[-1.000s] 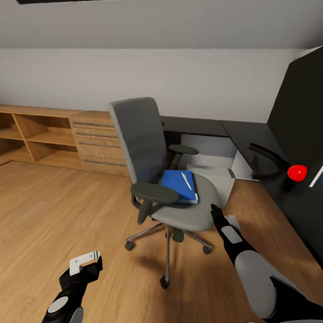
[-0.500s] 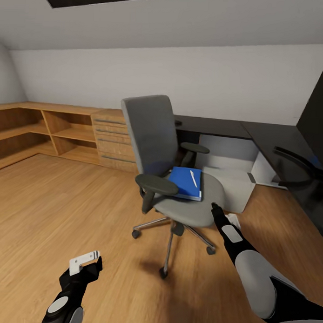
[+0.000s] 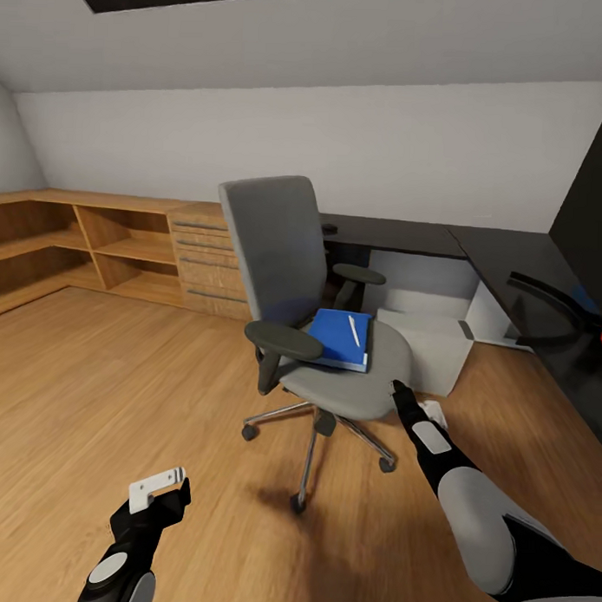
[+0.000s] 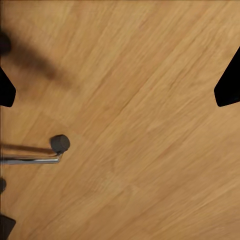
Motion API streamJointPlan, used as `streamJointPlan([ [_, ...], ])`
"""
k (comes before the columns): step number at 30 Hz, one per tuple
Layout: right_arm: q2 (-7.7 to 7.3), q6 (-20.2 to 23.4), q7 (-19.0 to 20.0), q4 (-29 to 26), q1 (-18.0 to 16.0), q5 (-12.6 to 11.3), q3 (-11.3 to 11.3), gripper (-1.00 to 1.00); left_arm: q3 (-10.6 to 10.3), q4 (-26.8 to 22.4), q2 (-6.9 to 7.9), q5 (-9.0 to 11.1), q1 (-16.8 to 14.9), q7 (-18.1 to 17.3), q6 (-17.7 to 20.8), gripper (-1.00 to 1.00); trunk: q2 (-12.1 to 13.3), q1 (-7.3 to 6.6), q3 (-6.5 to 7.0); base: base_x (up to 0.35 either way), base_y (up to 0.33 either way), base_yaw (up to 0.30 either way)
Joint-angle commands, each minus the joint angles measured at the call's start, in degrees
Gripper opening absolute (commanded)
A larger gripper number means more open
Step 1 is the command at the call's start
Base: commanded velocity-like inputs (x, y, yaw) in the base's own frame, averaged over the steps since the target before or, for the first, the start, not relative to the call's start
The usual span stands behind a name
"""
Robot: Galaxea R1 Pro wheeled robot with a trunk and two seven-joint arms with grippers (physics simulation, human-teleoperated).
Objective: In the bedroom, organize the workspace by keeping the computer under the desk, ensuring the monitor is on the desk, placing the keyboard on the desk next to the monitor, placing the mouse on the desk next to the keyboard, moving the folder from the swivel chair onto the desk next to the mouse, stacking the notebook on top of the folder with the pen on top of the notebook, and positioning the swivel chair next to the desk.
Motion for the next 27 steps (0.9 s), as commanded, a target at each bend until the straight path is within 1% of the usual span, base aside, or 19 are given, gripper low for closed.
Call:
streamJointPlan([
  [1,0.01,-0.22,0.21,0.14,-0.02,-0.59,-0.19,1.0,-0.06,-0.1,0.01,0.56,0.0,0.46,0.13,1.0,-0.02,0.0,-0.05,0.0,0.0,-0.243],
  [11,-0.01,-0.22,0.12,0.14,-0.02,-0.57,-0.19,1.0,0.0,-0.1,0.01,0.57,0.0,0.46,0.13,1.0,-0.02,0.0,-0.06,0.0,0.0,-0.254],
  [13,-0.04,-0.22,0.13,0.14,-0.02,-0.53,-0.19,1.0,0.0,-0.1,0.01,0.54,0.0,0.46,0.13,1.0,-0.02,0.0,-0.09,0.0,0.0,-0.154],
  [23,0.0,-0.32,0.28,0.14,-0.02,-0.5,-0.12,1.0,-0.04,-0.1,0.01,0.5,0.0,0.46,0.07,1.0,-0.02,0.0,-0.11,0.003,0.0,-0.027],
  [27,-0.01,-0.38,0.32,0.08,-0.02,-0.28,-0.1,1.0,0.06,-0.1,0.03,0.5,0.01,0.46,-0.02,1.0,-0.02,0.0,-0.11,0.212,0.0,-0.002],
])
